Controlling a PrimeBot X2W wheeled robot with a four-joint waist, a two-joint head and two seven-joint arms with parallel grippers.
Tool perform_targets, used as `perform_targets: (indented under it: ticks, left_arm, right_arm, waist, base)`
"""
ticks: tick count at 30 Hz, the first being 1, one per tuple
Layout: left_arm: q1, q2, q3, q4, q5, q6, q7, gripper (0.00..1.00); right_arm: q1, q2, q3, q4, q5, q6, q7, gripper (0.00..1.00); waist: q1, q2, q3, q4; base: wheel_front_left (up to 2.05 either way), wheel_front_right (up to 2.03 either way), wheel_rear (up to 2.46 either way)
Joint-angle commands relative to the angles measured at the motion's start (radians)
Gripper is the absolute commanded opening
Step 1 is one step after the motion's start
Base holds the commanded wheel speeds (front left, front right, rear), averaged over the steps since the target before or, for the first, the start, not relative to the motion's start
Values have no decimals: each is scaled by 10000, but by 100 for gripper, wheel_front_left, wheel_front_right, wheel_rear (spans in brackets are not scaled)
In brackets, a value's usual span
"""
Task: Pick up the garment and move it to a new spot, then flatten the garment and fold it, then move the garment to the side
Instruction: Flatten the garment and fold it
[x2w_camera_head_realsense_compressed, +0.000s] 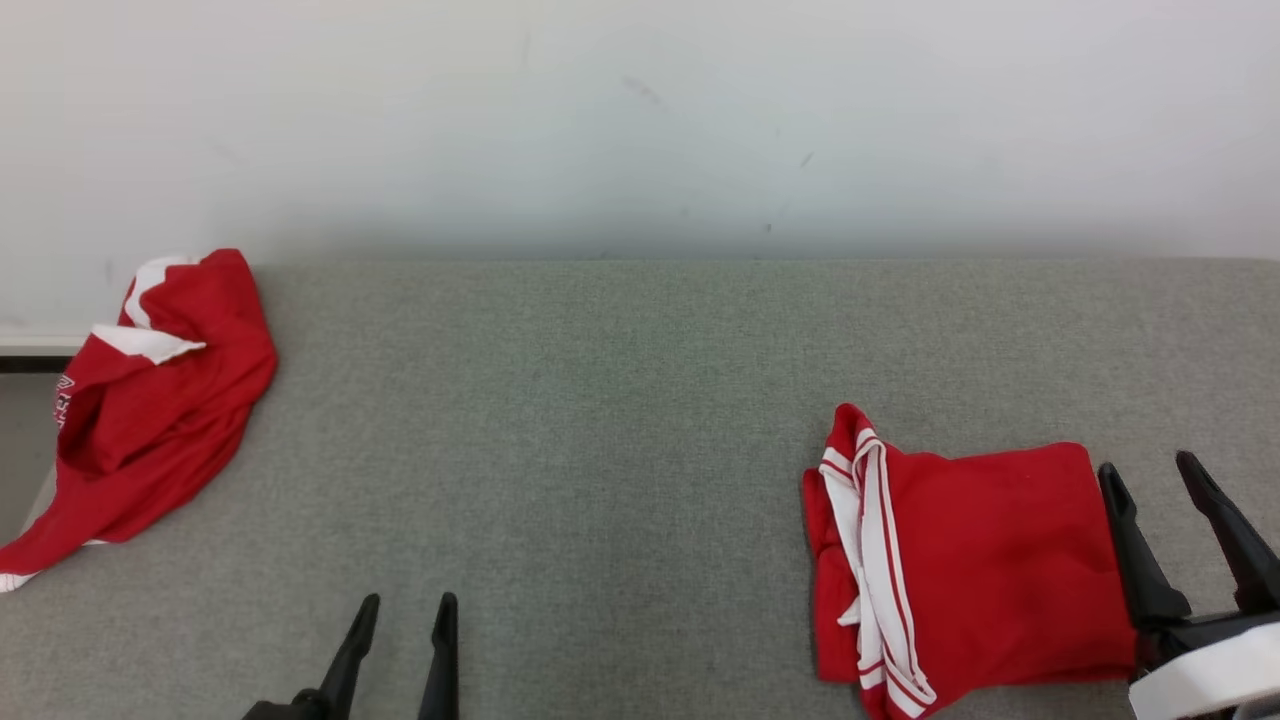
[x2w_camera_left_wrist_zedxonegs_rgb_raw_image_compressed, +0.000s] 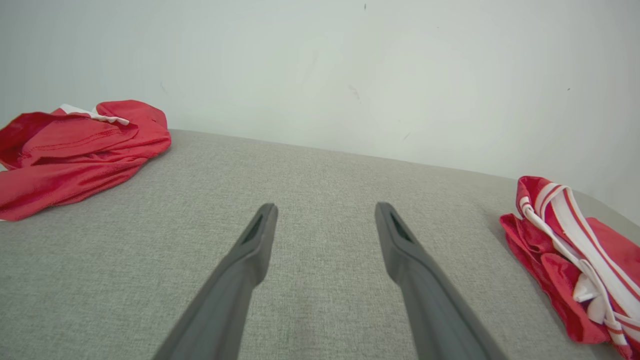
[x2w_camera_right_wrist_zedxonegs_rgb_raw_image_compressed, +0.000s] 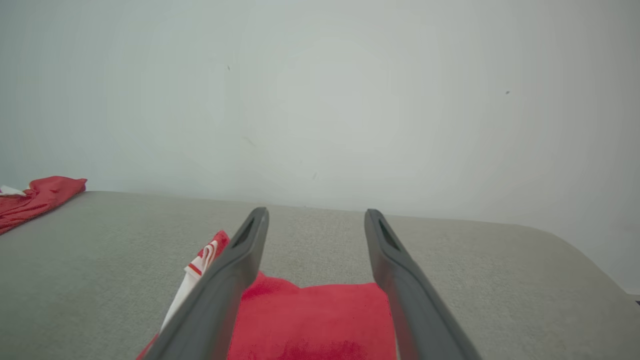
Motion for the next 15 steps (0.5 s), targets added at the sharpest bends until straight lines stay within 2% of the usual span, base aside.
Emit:
perform_targets:
  ticks: [1,7,14,15]
  left_arm:
    - [215,31,65,-49,101,14,-1,100]
    - [412,29,188,-107,121,50,-1,100]
    - [478,31,191,-182,123,18,-1,100]
    - [471,31,190,-183,130,13,-1,100]
  right_arm:
    - [359,-54,-272,306,-307,-19,-473,100]
    - [1019,-123,-960,1401,-1204,-19,-1503,100]
    - [1053,216,-1353,2021,-1654,-19,-1769,100]
    - [973,252,-1303,1990,-1661,-19,-1778,82]
  waist:
    - [0,-1,-154,-108]
    - [0,-1,-417,-331]
    - [0,-1,-402,-476]
    - [0,-1,-387,-480]
  base:
    - [0,0,0]
    - [0,0,0]
    - [0,0,0]
    - [0,0,0]
